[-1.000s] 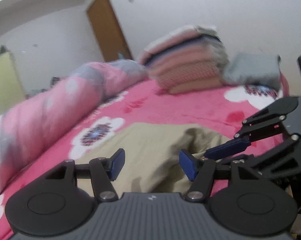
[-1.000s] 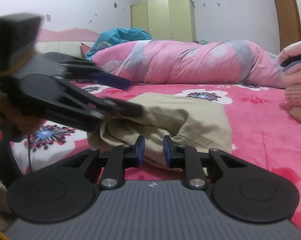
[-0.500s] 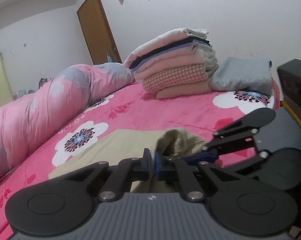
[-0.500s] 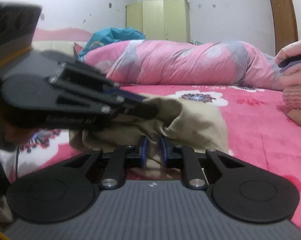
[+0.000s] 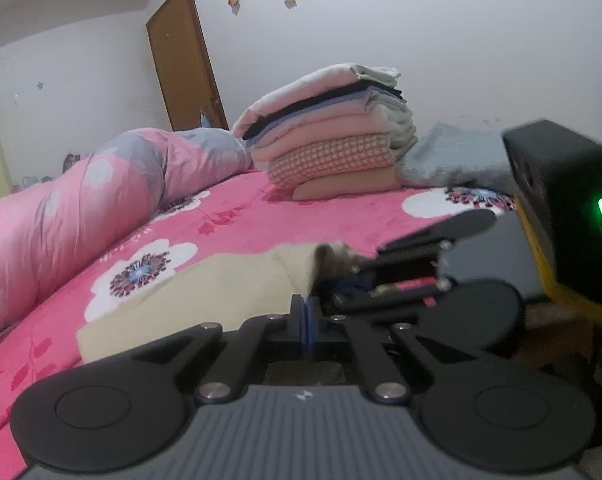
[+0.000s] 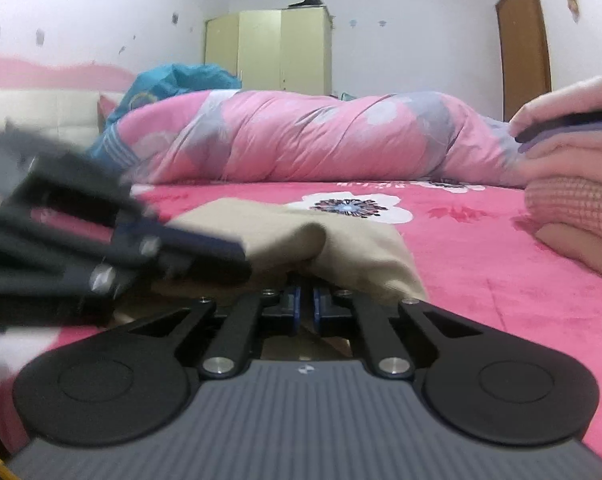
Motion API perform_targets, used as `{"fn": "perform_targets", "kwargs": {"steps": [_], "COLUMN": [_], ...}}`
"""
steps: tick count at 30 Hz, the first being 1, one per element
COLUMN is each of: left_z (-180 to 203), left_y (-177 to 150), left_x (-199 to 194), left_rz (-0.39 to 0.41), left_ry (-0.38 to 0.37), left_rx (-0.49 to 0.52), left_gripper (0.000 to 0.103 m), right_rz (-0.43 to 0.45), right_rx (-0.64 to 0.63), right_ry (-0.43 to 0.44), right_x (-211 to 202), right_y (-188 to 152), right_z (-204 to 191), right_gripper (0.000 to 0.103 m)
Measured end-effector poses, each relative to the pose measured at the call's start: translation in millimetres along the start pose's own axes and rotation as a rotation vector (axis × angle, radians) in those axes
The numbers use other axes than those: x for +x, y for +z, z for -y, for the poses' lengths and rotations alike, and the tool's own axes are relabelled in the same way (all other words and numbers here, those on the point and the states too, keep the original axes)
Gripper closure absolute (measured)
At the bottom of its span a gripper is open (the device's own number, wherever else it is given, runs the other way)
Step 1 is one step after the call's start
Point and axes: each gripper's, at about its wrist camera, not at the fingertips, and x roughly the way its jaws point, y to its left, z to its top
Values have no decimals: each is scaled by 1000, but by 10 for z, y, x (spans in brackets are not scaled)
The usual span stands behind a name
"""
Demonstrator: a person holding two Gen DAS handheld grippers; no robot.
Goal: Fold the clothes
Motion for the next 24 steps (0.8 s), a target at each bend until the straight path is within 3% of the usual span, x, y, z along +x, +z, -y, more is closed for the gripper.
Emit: {"fn": "perform_targets", "kwargs": {"steps": [2,5,11,13,15,17,21,24], "left_z": [-19,-16,-50,-58,-39,10,48,29], "left_y": [-56,-127,-144,-104,-63,-36,-36,-30], "left_x": [14,22,-18,-6,31,109,301,359], "left_rz": [-27,-71,-68,-47,-32,-38,-75,-78], "left_ry": [-5,-13,-9,-17,-22,-20,20,44], "left_rx": [-11,0,-54,-75,-81,-68,-74,-100], "left_gripper": [103,101,93,91,88,88,88,88], "right_rz": [14,-33,-38,-6,23,29,-64,-151], "right_rx": [44,131,133,67,-24,-126,-336,-402], "right_ry": [24,61,175,166,141,150,269,323], "right_x": [31,78,-299,-454,-539,-509,-196,111], "right_y": [-17,-47,82,161,248,347,450,476], "right_z": [26,149,426,507,540,557,517,537], "right_gripper": [97,96,89,70,60,57,52,52]}}
